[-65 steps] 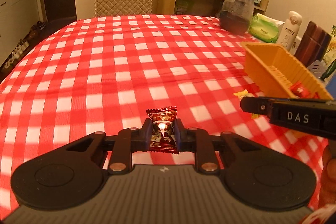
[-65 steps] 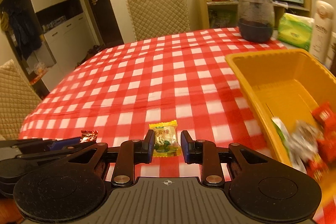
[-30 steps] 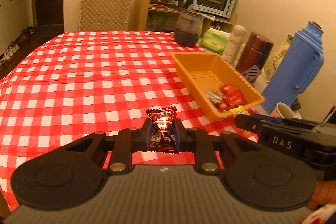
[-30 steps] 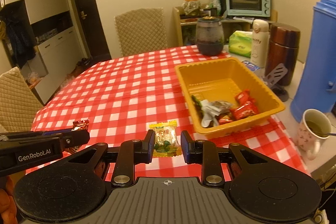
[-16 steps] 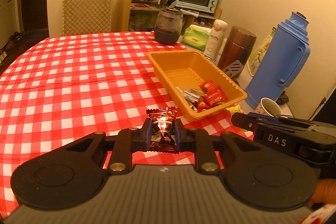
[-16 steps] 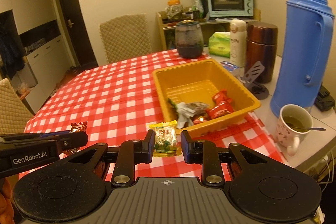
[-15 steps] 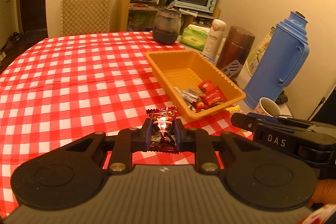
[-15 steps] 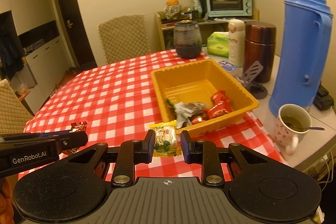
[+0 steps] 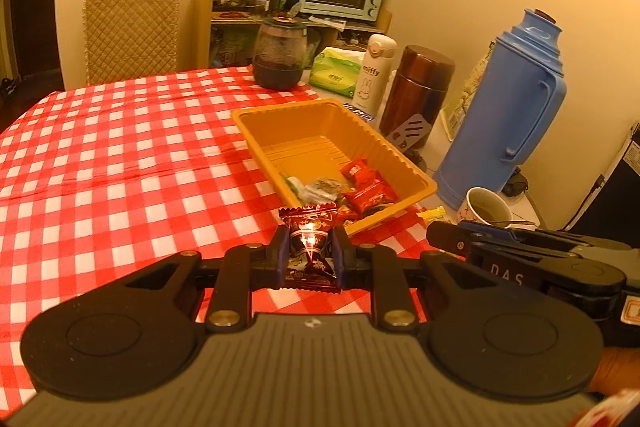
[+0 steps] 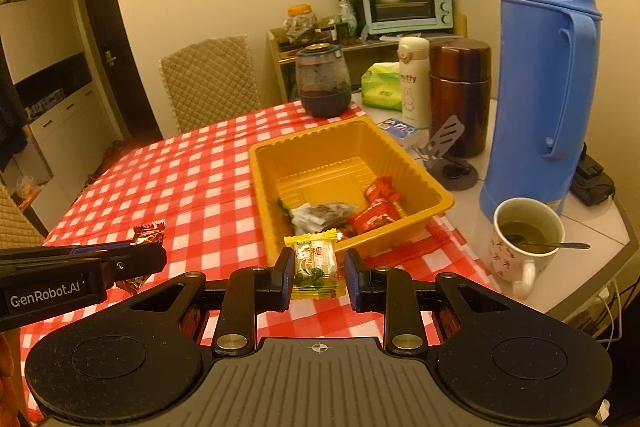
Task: Organize snacks
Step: 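Carry the brown candy and yellow-green candy over the orange tray, then open the left tool to drop the brown candy while the right tool drops the yellow-green candy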
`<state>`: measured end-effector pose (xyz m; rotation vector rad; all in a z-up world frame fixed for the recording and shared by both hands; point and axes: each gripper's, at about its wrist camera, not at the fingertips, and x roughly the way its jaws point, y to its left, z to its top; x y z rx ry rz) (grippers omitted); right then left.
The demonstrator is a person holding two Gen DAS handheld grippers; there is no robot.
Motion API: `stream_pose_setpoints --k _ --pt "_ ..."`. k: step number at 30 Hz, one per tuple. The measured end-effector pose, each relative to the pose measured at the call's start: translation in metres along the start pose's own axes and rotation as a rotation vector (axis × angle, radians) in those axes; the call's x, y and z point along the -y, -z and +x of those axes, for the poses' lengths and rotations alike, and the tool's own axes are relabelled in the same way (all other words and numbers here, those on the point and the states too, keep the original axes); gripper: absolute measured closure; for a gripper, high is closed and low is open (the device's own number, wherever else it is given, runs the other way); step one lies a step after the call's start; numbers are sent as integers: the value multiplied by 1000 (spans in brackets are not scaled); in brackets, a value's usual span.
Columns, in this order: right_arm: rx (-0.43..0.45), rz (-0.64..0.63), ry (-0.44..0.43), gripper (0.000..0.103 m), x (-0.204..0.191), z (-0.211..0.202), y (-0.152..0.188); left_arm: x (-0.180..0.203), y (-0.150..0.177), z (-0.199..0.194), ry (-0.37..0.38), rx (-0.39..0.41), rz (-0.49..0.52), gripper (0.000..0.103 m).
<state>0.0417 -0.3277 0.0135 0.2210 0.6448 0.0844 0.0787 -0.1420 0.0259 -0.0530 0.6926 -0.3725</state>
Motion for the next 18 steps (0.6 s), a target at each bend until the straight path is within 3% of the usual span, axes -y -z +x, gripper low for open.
stream_pose_setpoints --k 18 --pt "2 11 21 76 30 31 -25 18 -28 46 32 -13 29 83"
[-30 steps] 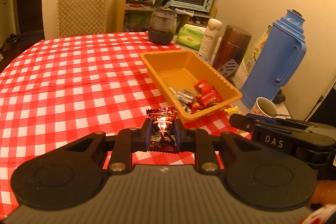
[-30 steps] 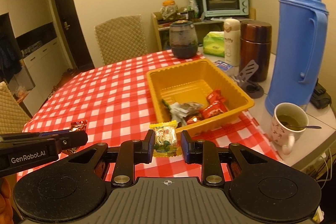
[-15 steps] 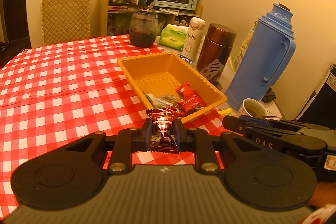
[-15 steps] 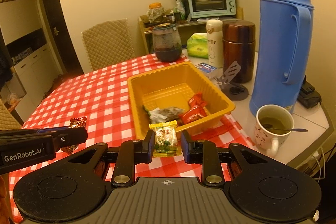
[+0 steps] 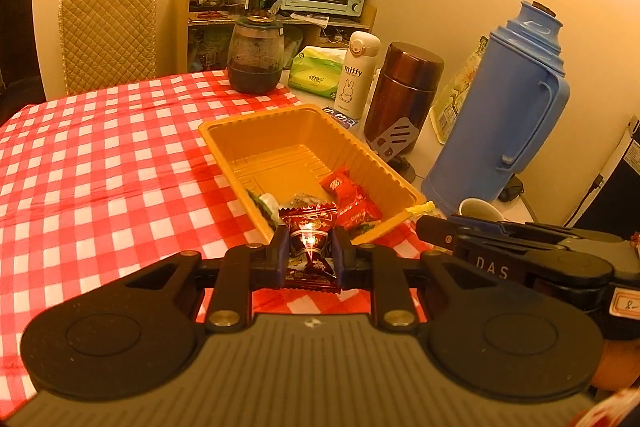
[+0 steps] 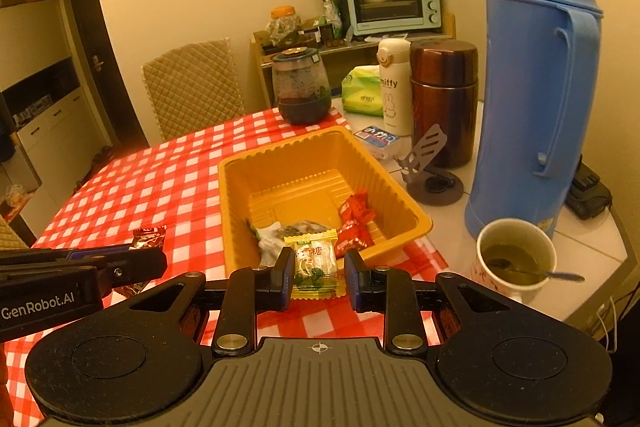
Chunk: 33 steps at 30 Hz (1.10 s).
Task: Organize snacks
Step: 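Open the left tool to drop the brown candy while the right tool drops the yellow-green candy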
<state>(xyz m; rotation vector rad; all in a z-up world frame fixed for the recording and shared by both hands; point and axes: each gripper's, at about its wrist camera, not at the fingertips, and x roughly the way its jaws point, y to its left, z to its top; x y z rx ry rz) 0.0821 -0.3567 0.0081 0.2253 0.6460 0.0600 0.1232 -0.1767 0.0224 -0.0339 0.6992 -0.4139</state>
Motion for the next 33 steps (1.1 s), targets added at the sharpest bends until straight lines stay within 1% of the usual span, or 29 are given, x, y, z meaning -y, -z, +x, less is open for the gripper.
stream_pose_setpoints --k 7,18,25,33 --pt "1 -13 0 76 7 24 -19 -2 -17 28 8 -7 -4 83" --pt "-4 -28 -2 76 17 63 -46 -14 -38 71 21 -29 -47 83" --pt "-19 -30 -3 76 23 91 -58 -18 -51 96 16 -32 -42 83" --pt "-25 -41 -2 76 24 112 -68 -31 -64 119 18 -34 -64 83"
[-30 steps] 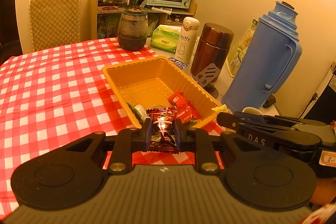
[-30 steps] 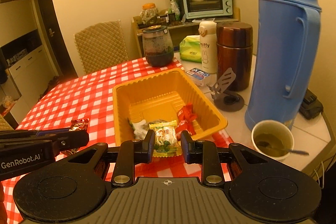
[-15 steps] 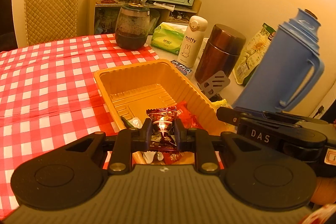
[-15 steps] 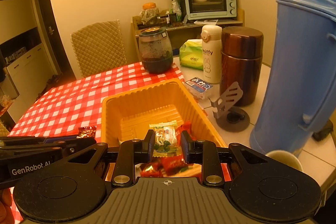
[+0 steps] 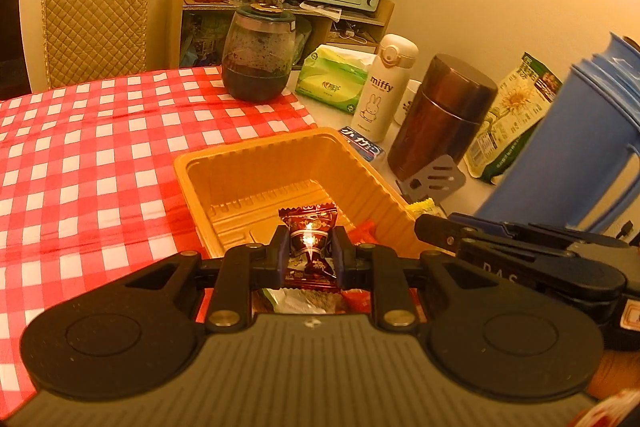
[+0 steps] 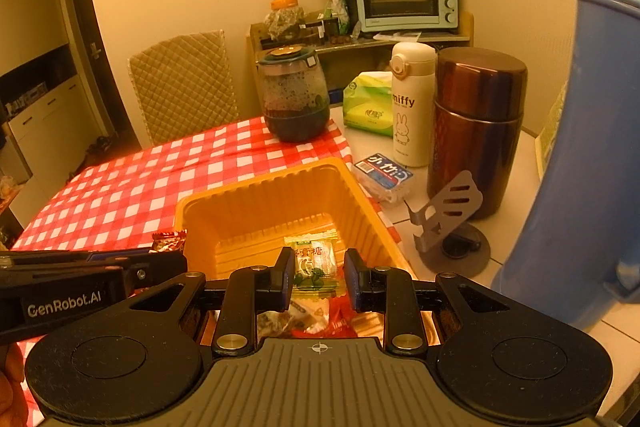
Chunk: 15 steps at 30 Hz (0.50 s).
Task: Organize snacks
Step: 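Open the left tool to drop the brown candy while the right tool drops the yellow-green candy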
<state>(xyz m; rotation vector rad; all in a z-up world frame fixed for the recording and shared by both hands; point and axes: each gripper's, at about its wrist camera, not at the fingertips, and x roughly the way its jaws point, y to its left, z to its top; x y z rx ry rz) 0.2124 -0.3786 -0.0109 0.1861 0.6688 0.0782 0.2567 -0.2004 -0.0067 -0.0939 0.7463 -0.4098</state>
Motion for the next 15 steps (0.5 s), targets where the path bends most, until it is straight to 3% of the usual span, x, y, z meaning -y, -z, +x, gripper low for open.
stream_pose_setpoints --k 9,11,15 --pt "-17 15 5 76 3 19 -4 -8 -10 27 18 -30 -11 82" --pt "-21 19 6 76 4 22 -3 -13 -11 32 34 -38 -42 61" --pt "-27 21 6 76 4 24 -1 -25 -11 28 8 -23 -53 61"
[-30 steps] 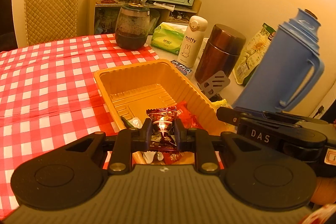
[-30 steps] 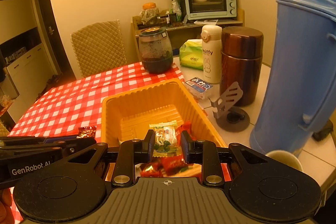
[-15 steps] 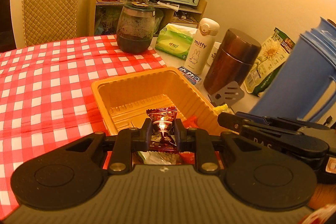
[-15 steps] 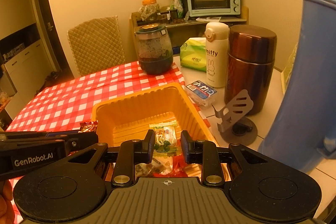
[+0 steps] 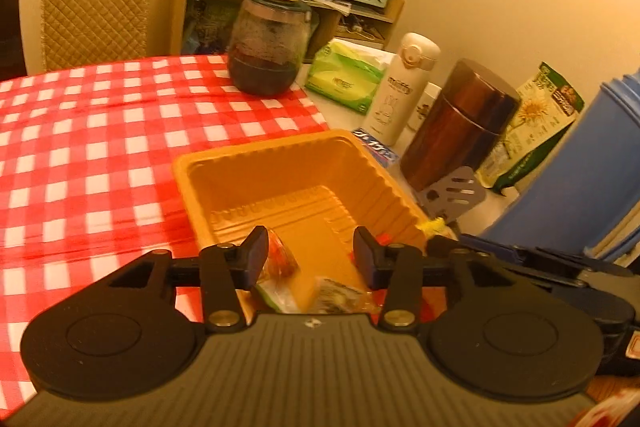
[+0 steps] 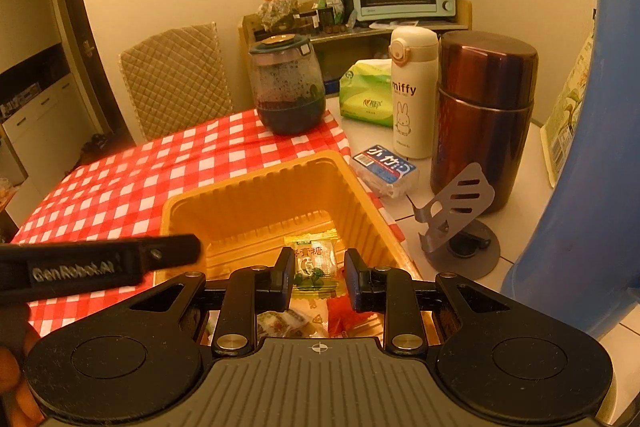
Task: Organize snacks
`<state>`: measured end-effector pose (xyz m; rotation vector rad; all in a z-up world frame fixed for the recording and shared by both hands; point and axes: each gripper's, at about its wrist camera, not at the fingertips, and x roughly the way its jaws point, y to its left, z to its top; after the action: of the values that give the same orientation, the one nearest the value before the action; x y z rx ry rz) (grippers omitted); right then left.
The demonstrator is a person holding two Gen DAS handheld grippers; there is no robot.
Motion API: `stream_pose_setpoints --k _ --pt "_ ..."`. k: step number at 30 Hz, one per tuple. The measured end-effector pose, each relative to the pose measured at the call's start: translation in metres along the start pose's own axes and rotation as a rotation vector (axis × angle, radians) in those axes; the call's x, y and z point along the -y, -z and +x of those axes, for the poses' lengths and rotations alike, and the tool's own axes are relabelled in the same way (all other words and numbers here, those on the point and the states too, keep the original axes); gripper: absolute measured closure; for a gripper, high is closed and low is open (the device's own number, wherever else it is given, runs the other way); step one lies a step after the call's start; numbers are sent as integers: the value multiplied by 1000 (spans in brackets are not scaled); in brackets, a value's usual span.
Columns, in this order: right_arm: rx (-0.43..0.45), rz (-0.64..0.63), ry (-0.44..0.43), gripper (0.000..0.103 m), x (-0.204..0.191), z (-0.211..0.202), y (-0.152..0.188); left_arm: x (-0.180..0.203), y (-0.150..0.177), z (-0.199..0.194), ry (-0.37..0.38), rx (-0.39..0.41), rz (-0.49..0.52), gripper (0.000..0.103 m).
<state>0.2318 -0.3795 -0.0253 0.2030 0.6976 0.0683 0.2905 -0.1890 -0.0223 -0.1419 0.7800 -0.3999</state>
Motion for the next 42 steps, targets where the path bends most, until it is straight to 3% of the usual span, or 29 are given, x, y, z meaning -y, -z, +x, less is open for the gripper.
stream_pose_setpoints --k 8,22,25,26,28,35,42 --pt "-10 9 -15 76 -3 4 3 -13 12 -12 -79 -3 32 60" --pt "2 -11 -46 76 -19 9 -9 -16 19 -20 -84 -9 31 58" --pt "-2 -4 -82 75 -20 14 -12 -18 20 -22 -92 -10 31 54" --pt "-4 0 -92 72 -20 15 -13 -19 21 -23 -94 -11 30 49" --pt "6 12 -94 29 -19 14 -12 -21 24 -27 -100 -10 29 43" --pt "20 76 -77 26 -6 -9 1 -30 43 -51 -135 1 7 21" --pt "-2 134 -48 26 -2 -48 23 -28 67 -86 -169 6 -15 7"
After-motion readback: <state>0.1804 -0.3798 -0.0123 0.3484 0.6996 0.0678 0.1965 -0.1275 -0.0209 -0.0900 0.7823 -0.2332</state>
